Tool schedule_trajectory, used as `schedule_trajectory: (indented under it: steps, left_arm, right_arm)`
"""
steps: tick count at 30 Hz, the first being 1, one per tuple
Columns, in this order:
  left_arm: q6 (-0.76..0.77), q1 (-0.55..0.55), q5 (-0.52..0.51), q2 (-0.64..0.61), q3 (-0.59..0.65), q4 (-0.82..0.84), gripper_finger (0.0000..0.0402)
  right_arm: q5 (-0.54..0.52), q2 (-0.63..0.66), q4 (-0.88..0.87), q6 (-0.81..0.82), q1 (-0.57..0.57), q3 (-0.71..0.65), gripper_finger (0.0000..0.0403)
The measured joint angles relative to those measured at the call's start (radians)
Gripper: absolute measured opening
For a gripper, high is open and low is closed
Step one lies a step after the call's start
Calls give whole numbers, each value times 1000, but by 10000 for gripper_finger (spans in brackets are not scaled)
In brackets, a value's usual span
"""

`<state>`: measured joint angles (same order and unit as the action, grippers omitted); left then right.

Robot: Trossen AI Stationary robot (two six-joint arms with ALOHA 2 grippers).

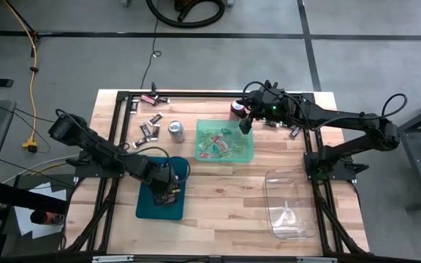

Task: Organize candy in baskets
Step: Put the brown red chocolate into the blue bin

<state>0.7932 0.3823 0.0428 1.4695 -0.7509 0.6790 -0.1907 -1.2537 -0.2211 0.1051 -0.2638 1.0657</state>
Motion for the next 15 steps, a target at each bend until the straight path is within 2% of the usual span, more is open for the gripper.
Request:
schedule_trajectory:
  steps: [6, 11, 13, 15]
  left_arm:
    - [-104, -52, 56, -89, -45, 79, 165]
    - [-197, -121, 109, -191, -102, 181, 204]
    - [-230, -168, 93, -235, -145, 238, 213]
    - [-276, -235, 24, -284, -200, 278, 217]
  right_arm:
    - [3, 0, 0, 0, 0, 0, 186]
    - [6, 0, -1, 0, 0, 0, 186]
    - [8, 0, 0, 0, 0, 0, 186]
    - [8, 0, 0, 0, 0, 0, 186]
